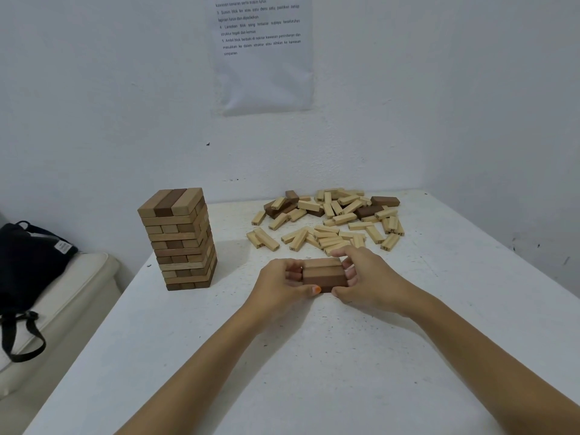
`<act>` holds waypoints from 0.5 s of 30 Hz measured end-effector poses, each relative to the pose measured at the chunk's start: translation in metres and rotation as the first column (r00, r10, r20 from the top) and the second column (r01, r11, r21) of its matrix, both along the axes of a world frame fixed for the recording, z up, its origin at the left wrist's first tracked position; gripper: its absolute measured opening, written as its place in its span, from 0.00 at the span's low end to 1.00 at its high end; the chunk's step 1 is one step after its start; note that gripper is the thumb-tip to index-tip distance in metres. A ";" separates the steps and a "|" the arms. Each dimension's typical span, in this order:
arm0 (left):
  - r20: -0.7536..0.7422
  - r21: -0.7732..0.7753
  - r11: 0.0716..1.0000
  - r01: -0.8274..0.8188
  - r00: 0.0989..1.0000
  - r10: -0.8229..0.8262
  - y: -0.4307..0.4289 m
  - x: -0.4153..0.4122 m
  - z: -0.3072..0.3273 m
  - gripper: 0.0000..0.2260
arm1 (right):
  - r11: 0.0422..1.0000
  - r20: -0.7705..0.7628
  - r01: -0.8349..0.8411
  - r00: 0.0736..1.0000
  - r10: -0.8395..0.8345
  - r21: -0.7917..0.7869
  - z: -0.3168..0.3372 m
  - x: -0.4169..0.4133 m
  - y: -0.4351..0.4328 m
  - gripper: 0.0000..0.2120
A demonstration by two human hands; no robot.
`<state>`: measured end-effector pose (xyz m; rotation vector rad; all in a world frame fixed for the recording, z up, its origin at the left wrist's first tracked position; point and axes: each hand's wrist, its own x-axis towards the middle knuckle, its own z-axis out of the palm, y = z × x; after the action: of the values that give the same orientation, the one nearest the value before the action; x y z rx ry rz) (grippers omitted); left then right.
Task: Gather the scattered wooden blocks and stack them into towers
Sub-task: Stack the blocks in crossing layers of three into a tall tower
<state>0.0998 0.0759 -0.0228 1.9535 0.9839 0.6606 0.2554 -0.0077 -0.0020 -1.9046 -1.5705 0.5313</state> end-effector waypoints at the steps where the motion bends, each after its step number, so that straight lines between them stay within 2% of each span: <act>1: -0.004 0.005 1.000 -0.004 1.000 0.004 0.000 0.000 0.000 0.23 | 1.000 0.003 0.001 1.000 -0.001 -0.001 0.000 0.000 0.000 0.32; 12: 0.002 0.037 0.999 -0.008 1.000 0.008 -0.001 0.001 -0.002 0.23 | 1.000 0.035 0.005 0.999 -0.005 -0.011 -0.002 0.001 0.004 0.29; 15: -0.015 0.041 0.999 -0.005 1.000 0.006 0.000 0.001 -0.002 0.26 | 1.000 0.062 -0.005 0.998 0.007 -0.024 -0.004 0.003 0.004 0.32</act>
<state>0.1004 0.0761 -0.0250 1.9952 0.9924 0.6744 0.2587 -0.0034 -0.0060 -1.9523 -1.6166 0.4999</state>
